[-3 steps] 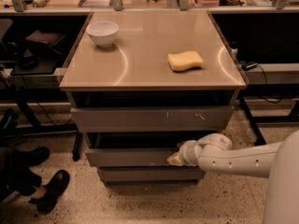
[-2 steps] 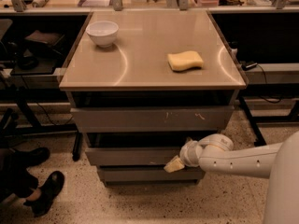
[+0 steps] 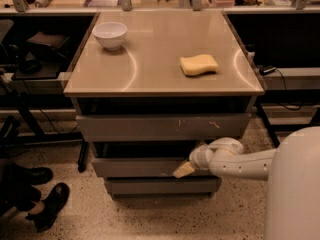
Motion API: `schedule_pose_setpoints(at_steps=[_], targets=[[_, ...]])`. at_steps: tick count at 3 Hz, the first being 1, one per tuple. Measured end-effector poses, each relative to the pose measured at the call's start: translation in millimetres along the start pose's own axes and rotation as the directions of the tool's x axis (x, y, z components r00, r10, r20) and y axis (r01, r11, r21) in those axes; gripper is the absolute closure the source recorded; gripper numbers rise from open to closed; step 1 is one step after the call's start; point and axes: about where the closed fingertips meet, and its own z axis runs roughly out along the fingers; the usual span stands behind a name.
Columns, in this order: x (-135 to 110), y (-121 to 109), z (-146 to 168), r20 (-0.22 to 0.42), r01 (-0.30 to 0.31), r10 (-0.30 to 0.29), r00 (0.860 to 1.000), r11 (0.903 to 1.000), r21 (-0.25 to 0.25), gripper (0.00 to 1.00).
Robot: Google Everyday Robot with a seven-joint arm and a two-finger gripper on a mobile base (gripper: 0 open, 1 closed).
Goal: Open middle drawer
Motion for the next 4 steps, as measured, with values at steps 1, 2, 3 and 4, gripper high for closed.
schedule_pose_setpoints(at_steps=[1,2,3,4], targets=[[-0.2,-1.3,2.7,0.002,-0.002,0.002,1.0,1.0,0.001,0.0],[-0.2,-1.2,2.8,0.002,-0.002,0.002,1.0,1.0,0.0,0.16],[-0.2,-1.2,2.8,0.002,-0.002,0.002,1.0,1.0,0.0,0.4],[-0.2,-1.2,2.8,0.002,-0.002,0.002,1.0,1.0,0.0,0.63]])
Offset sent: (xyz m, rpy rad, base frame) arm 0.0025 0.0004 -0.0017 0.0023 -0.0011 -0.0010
